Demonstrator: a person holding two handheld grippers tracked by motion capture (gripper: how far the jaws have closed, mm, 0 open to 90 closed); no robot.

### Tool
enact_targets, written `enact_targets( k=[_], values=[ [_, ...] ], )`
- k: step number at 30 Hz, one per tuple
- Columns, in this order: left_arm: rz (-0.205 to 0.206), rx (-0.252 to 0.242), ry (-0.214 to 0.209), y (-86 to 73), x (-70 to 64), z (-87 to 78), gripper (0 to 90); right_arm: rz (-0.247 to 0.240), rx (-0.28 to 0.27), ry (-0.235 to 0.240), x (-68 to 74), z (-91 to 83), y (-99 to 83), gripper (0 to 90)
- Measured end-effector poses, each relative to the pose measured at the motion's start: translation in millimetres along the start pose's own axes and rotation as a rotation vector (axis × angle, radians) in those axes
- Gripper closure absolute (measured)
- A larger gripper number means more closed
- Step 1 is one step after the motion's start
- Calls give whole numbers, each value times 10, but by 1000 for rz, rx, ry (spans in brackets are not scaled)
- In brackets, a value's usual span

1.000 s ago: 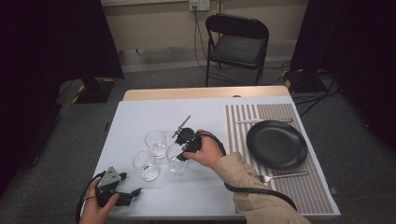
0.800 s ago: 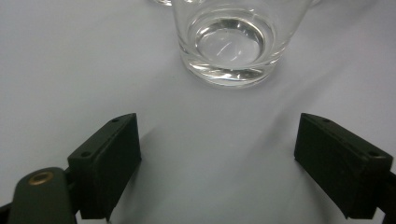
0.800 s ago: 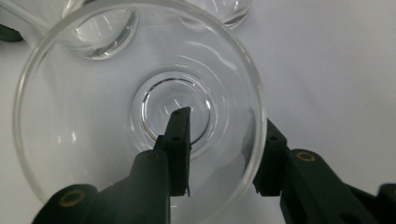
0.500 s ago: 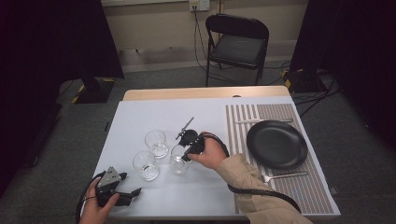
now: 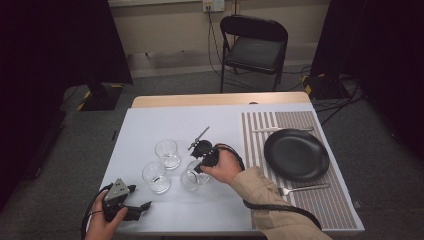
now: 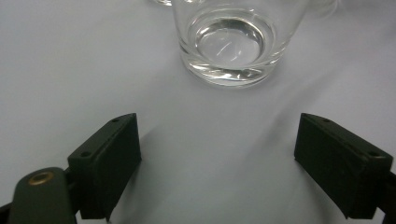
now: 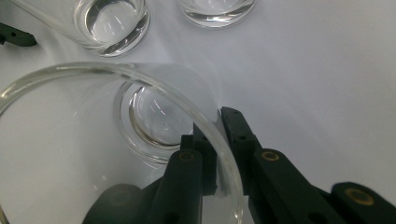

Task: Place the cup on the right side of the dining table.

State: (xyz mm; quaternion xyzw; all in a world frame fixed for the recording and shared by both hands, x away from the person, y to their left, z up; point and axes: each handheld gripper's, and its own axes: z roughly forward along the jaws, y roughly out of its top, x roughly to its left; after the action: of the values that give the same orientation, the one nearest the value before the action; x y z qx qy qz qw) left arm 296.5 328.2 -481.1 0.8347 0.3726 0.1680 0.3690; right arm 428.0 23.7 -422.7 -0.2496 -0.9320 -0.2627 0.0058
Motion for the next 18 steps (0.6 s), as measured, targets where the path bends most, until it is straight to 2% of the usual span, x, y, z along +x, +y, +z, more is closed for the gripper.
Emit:
enact_targets(
  k=[8, 13, 18],
  values=[
    [1, 0, -2, 0, 0, 0, 136, 22, -25, -16, 14, -27, -41, 850],
    [2, 1, -2, 1, 2, 0, 136, 57, -53, -12, -63, -122, -62, 850],
    [1, 0, -2, 1, 1, 0, 136, 74, -53, -16, -124, -212, -82, 850]
  ],
)
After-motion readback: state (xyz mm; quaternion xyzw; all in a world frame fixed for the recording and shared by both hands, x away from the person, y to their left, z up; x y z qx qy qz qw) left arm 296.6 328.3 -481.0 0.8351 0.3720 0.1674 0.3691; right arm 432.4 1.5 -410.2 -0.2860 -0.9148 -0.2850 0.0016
